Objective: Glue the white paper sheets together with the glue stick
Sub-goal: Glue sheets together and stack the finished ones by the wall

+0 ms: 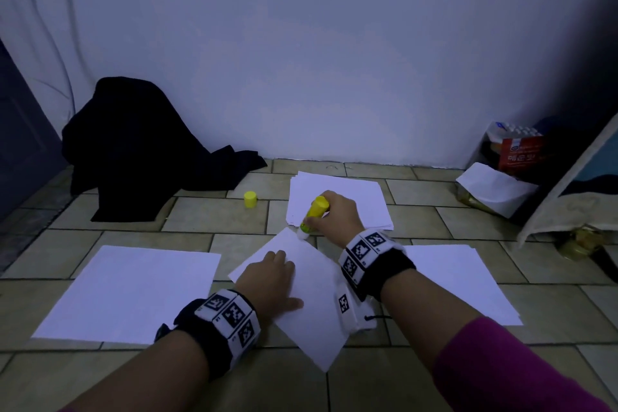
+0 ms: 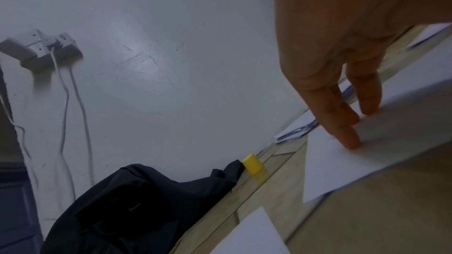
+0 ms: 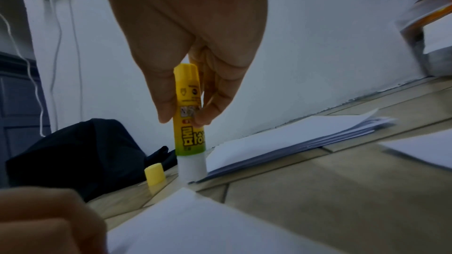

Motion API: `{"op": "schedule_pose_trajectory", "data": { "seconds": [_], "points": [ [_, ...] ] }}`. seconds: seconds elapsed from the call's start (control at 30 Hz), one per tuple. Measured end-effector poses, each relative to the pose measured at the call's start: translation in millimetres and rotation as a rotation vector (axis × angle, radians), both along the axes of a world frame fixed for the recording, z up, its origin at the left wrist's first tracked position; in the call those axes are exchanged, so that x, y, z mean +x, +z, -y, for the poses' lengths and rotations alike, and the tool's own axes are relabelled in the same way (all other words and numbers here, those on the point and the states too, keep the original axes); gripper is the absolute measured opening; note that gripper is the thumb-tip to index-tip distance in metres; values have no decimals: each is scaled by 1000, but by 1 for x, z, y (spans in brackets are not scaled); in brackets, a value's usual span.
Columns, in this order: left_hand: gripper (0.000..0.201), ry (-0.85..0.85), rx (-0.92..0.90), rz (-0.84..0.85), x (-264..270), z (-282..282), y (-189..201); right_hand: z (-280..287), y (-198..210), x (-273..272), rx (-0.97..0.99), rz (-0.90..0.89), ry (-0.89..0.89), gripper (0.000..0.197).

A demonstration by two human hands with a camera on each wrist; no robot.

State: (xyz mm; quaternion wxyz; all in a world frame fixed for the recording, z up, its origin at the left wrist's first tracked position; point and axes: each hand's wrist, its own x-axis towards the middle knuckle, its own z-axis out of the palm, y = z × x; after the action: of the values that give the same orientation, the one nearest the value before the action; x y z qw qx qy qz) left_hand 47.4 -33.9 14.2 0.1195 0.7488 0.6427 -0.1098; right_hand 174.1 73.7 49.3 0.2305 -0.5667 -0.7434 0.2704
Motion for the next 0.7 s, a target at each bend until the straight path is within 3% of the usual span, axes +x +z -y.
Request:
{"op": "schedule_pose_trajectory", "data": {
  "seconds": [0.2, 0.33, 0.53, 0.7],
  "points": [
    [62, -6, -42, 7, -5, -1, 3, 1, -4, -21, -26, -3, 147, 31],
    [60, -19, -52, 4, -9, -5, 8, 3, 0, -20, -12, 125, 250, 26],
    [54, -80, -47, -4, -13, -9, 11, 12, 17, 15, -21, 371, 378, 31],
    [58, -135, -26, -45, -15, -11, 13, 24, 20, 57, -67, 427, 379, 32]
  ]
}}
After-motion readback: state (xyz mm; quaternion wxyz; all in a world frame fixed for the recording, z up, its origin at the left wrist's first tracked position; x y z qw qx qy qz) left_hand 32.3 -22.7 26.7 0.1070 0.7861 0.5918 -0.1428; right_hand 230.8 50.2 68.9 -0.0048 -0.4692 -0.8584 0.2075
